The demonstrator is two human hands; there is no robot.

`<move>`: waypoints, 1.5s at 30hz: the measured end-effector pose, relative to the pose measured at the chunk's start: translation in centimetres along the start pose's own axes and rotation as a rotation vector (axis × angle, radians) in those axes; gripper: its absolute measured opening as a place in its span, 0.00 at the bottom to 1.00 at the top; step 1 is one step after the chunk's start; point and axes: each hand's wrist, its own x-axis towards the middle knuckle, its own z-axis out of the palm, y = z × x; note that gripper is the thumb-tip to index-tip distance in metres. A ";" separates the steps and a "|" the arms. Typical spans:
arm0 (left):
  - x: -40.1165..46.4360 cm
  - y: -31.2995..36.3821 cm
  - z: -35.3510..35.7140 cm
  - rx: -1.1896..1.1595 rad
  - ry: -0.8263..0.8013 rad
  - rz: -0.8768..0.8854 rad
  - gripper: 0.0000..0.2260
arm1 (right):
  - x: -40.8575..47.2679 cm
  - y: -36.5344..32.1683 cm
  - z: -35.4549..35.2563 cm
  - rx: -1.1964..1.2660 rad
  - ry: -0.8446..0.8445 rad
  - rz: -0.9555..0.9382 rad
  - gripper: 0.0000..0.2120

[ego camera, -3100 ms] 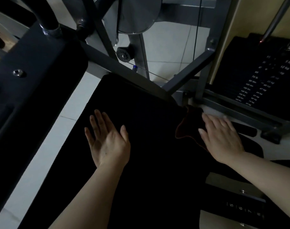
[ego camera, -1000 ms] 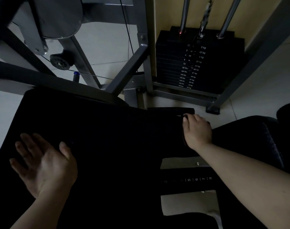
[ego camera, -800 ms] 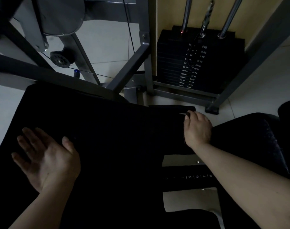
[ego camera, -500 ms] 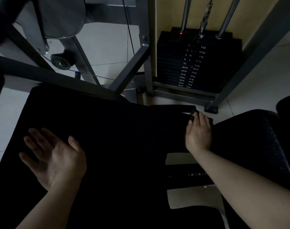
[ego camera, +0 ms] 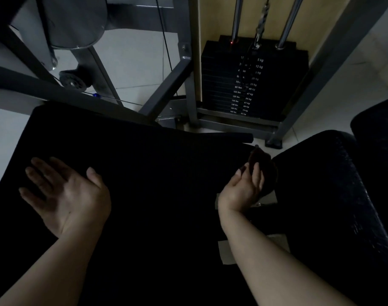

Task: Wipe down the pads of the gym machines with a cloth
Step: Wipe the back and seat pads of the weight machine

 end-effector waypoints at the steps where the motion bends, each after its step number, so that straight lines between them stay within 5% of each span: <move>1: 0.0 0.0 0.0 0.001 0.001 0.004 0.31 | -0.4 -0.4 0.0 0.007 -0.037 0.031 0.16; 10: -0.2 -0.1 -0.2 0.022 -0.009 0.003 0.32 | 2.2 0.5 -3.1 -0.327 -0.447 -0.037 0.22; 22: -0.3 0.2 -0.1 0.019 0.008 0.006 0.32 | 4.2 -0.4 -1.9 -0.371 -0.356 0.063 0.22; 45: 0.0 0.2 0.0 -0.011 -0.006 0.041 0.32 | -5.1 -2.3 -4.7 -0.185 -0.650 -0.326 0.22</move>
